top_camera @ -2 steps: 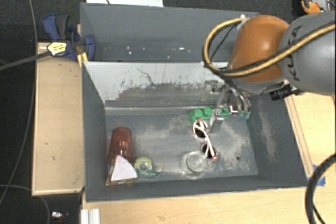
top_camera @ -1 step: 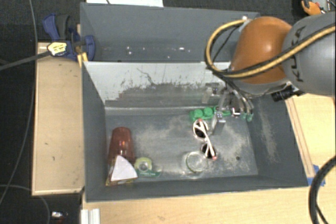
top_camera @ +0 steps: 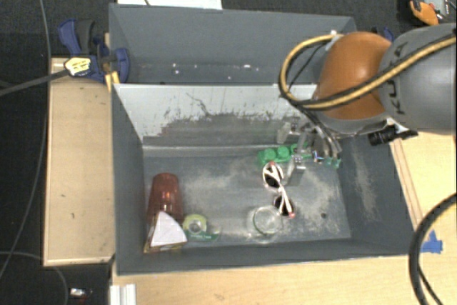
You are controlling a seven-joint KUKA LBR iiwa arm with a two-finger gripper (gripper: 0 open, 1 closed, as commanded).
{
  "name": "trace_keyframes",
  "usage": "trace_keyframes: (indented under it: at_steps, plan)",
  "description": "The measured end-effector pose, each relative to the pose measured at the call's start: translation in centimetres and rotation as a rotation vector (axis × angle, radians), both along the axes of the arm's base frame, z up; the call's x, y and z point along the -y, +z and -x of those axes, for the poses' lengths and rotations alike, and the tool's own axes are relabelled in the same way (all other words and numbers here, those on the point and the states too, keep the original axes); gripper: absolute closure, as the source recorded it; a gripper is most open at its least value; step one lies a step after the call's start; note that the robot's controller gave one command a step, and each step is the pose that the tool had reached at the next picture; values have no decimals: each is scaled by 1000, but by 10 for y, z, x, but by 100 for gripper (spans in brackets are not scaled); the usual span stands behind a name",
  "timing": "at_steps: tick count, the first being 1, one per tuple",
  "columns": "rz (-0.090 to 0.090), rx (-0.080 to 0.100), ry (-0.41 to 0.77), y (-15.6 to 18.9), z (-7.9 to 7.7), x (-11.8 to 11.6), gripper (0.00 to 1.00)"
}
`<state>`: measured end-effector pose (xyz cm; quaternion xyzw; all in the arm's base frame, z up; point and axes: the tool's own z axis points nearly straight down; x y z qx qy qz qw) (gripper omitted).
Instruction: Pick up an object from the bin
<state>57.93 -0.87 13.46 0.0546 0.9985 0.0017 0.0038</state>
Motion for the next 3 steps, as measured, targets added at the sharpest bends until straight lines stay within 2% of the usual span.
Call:
trace_keyframes:
  at_steps: [1,2,3]
  plan:
    - [-2,3,-10,5,11,-7,0]
    - [-1,8,-17,-10,4,-6,0]
    - [-5,17,-48,38,-7,-56,0]
